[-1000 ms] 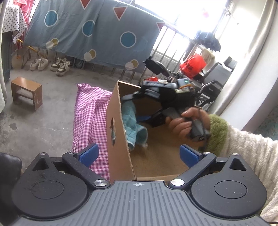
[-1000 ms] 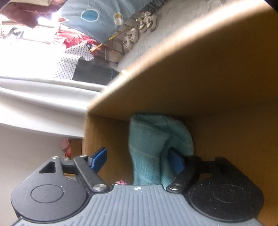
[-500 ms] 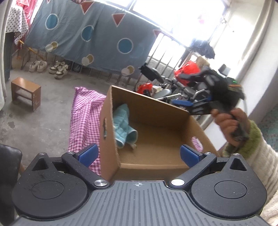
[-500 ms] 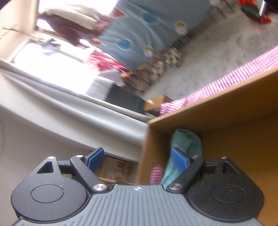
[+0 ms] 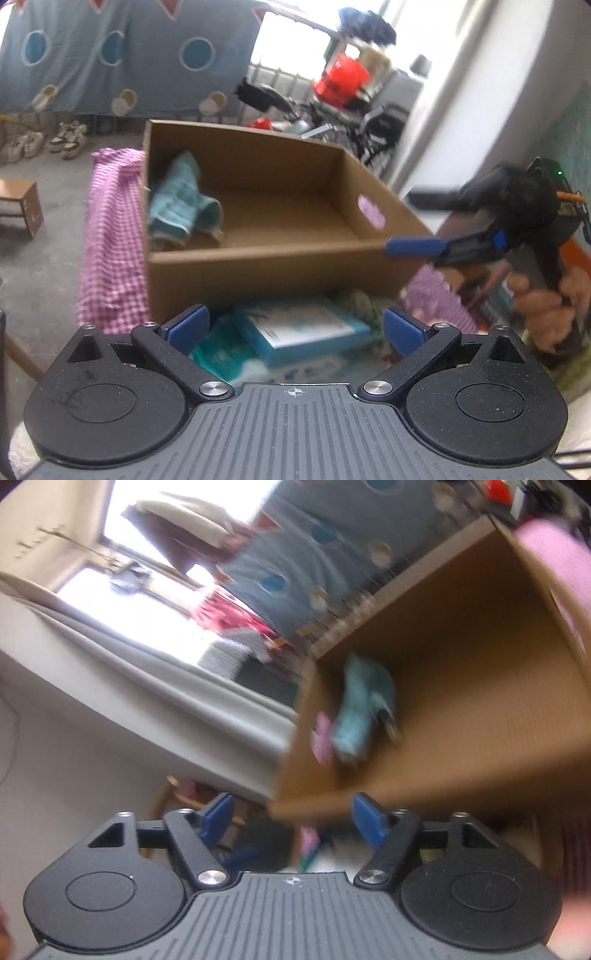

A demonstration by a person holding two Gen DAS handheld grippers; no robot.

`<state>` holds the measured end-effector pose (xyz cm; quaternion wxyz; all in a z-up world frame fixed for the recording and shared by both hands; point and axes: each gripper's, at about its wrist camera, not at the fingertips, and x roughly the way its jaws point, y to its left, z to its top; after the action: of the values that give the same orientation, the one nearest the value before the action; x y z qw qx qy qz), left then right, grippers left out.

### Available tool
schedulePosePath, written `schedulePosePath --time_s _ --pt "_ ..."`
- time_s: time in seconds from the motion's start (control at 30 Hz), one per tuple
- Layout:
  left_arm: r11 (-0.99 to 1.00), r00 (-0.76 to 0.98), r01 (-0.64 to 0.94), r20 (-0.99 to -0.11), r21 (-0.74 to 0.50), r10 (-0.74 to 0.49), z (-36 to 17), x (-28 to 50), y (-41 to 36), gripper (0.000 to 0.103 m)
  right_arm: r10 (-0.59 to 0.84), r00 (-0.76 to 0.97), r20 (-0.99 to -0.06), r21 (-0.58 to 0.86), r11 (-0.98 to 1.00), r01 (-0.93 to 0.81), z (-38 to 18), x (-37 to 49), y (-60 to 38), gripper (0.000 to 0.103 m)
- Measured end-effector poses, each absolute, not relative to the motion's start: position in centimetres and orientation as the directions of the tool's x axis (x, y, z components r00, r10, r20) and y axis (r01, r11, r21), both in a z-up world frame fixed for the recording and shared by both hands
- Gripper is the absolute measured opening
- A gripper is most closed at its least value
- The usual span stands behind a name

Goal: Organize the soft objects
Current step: 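Grasp the blue bandage box on the stack with the right gripper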

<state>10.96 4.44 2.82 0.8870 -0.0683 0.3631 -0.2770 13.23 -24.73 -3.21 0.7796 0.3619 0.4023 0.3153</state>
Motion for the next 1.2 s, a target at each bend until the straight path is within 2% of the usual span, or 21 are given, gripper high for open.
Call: schedulePosePath --time_s 0.17,0.5,0.67,1.2 --pt "0.845 0.556 0.482 -0.664 -0.232 -0.5 1.3 11.0 1.9 0.092 0.741 0.439 -0.508 0.791 0.603 -0.104 -8.2 11.0 -22.7 0.064" --pt "0.863 0.536 0.484 -0.729 -0.148 -0.426 -0.8 12.0 0.1 0.085 0.629 0.42 -0.654 0.669 0.74 -0.066 -9.3 11.2 -21.8 0.064" --pt "0.866 0.534 0.486 -0.743 -0.12 -0.403 -1.4 12.2 -0.6 0.077 0.639 0.384 -0.667 0.667 0.741 -0.074 -10.1 11.7 -21.1 0.064" --pt "0.881 0.587 0.471 -0.728 -0.049 -0.354 0.5 9.7 -0.1 0.076 0.696 0.38 -0.61 0.718 0.688 -0.107 -9.2 10.2 -20.3 0.061"
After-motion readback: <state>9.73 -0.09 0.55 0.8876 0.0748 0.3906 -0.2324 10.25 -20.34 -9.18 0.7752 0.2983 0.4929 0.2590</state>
